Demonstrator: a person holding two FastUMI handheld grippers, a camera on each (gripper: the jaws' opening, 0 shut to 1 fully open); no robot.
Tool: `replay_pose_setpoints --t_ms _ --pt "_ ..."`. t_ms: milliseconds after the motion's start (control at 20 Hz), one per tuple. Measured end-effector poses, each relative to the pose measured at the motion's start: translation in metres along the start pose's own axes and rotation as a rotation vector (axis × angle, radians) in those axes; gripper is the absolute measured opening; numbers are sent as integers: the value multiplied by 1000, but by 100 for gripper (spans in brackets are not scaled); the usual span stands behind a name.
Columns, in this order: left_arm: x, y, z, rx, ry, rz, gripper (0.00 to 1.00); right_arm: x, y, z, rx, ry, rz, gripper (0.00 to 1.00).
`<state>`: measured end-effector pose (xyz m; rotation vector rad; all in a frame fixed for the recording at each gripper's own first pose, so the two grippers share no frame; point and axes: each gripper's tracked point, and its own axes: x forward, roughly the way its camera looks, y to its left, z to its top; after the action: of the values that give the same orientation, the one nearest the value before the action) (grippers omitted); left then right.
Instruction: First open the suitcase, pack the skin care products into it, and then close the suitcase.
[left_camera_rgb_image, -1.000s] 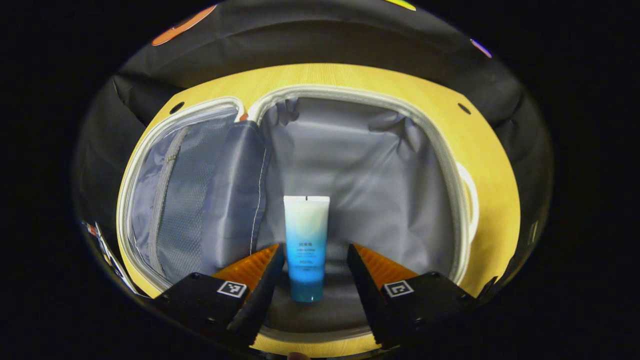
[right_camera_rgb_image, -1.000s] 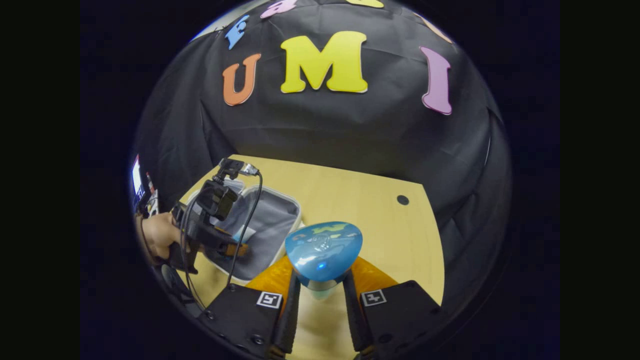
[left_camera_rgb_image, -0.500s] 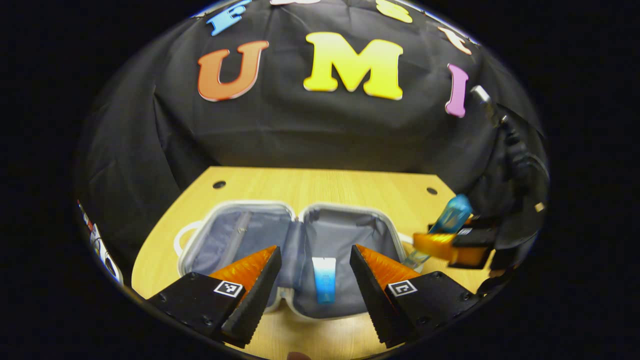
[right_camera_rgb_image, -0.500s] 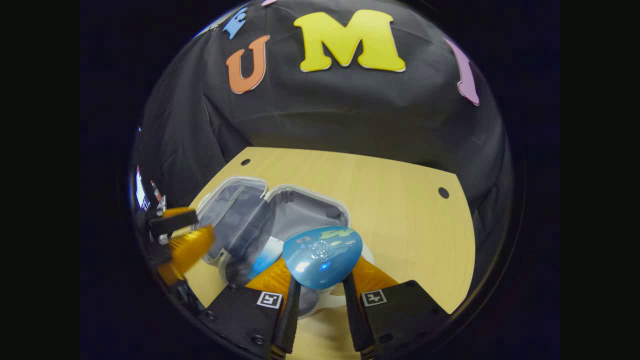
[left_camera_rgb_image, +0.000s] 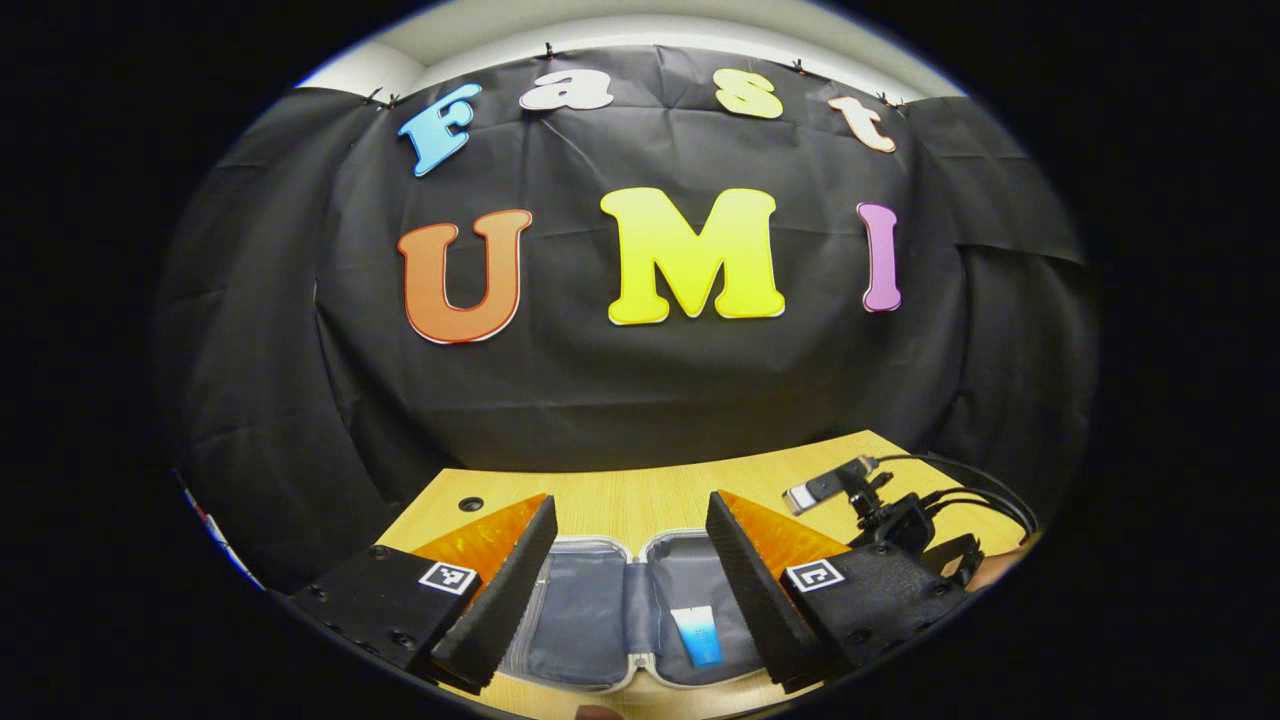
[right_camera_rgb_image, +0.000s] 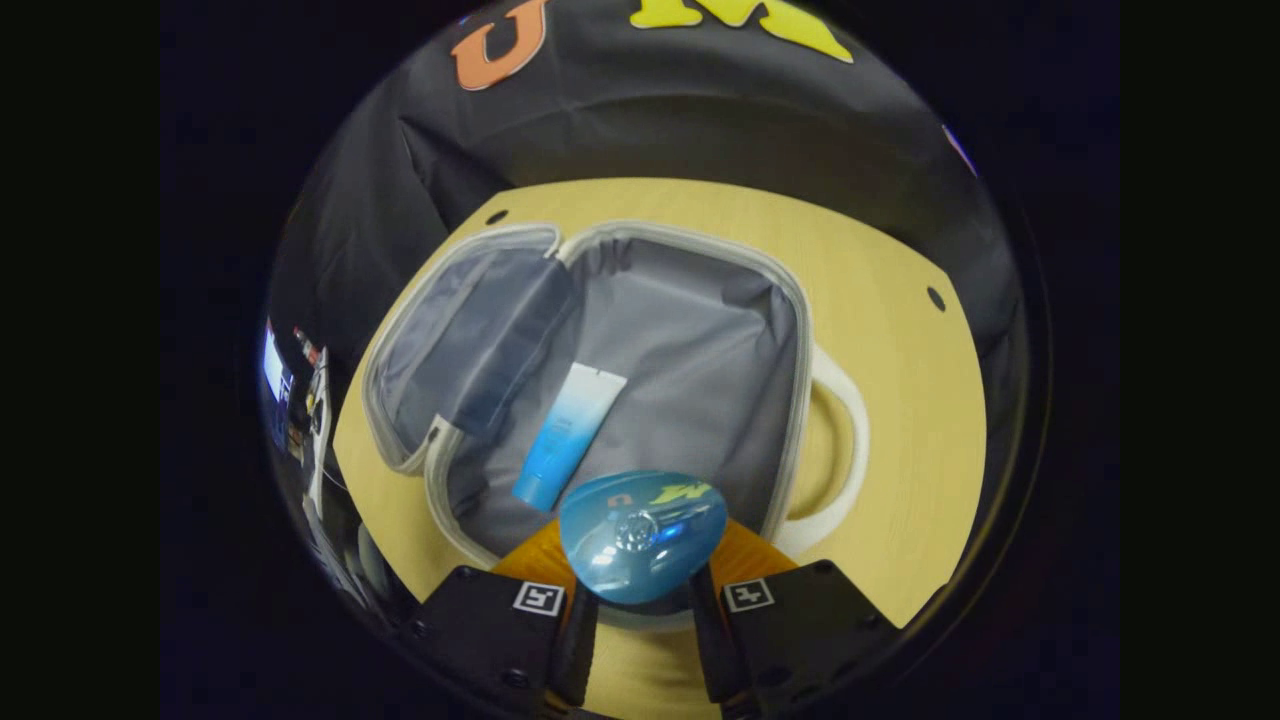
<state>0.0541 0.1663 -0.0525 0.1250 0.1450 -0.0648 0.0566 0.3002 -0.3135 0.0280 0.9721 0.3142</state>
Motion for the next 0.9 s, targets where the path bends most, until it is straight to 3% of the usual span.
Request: replay_pose_setpoints --t_ms 300,500,700,900 --pt "7 16 0 -35 8 16 96 30 -6 22 120 80 -29 38" --pt "19 31 -10 -52 39 42 96 55 -13 14 160 178 -84 41" --pt "25 41 -22 -97 76 43 97 57 -15 16 179 200 -130 38" --pt "30 61 -37 -134 111 78 97 58 -14 16 182 221 -143 42"
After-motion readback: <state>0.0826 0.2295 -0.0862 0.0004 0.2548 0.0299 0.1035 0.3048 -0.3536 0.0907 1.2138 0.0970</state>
